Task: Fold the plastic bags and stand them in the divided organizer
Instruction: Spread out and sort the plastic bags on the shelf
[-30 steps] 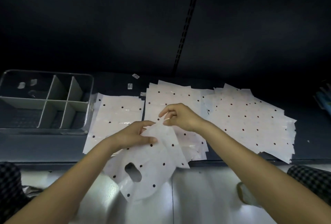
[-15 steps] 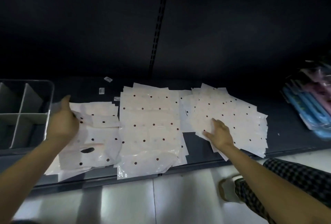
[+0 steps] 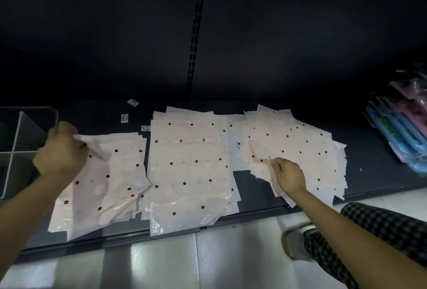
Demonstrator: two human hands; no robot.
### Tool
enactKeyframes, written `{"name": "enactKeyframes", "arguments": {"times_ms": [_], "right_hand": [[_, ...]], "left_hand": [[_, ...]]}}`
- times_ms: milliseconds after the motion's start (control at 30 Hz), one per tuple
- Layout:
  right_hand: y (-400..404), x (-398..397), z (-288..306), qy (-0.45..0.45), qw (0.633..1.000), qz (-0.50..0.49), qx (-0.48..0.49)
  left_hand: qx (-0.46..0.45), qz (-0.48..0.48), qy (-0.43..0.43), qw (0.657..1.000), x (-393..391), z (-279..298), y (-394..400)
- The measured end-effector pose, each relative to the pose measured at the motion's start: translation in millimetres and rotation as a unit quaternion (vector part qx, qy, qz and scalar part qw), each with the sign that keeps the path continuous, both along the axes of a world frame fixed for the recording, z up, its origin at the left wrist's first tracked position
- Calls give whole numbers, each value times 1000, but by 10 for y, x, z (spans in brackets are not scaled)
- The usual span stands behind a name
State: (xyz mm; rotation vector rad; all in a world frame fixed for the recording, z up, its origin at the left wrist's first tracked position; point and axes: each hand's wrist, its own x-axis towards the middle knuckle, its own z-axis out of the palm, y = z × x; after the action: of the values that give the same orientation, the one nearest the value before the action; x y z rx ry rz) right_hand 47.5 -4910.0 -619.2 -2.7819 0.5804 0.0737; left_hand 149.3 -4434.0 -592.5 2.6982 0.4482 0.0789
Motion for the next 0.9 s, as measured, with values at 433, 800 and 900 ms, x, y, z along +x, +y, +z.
{"name": "enactKeyframes", "arguments": {"times_ms": [433,800,900], "right_hand": [[1734,710,241,-47,898,-39,436],[1741,279,-277,52,959,270,67],[1672,179,-388,88,942,323,-25]], "left_hand": [[133,-247,-125,952,-56,-190,-42],[24,-210,34,977,83,-310,49],[79,-249,171,950,70,-407,73]]}}
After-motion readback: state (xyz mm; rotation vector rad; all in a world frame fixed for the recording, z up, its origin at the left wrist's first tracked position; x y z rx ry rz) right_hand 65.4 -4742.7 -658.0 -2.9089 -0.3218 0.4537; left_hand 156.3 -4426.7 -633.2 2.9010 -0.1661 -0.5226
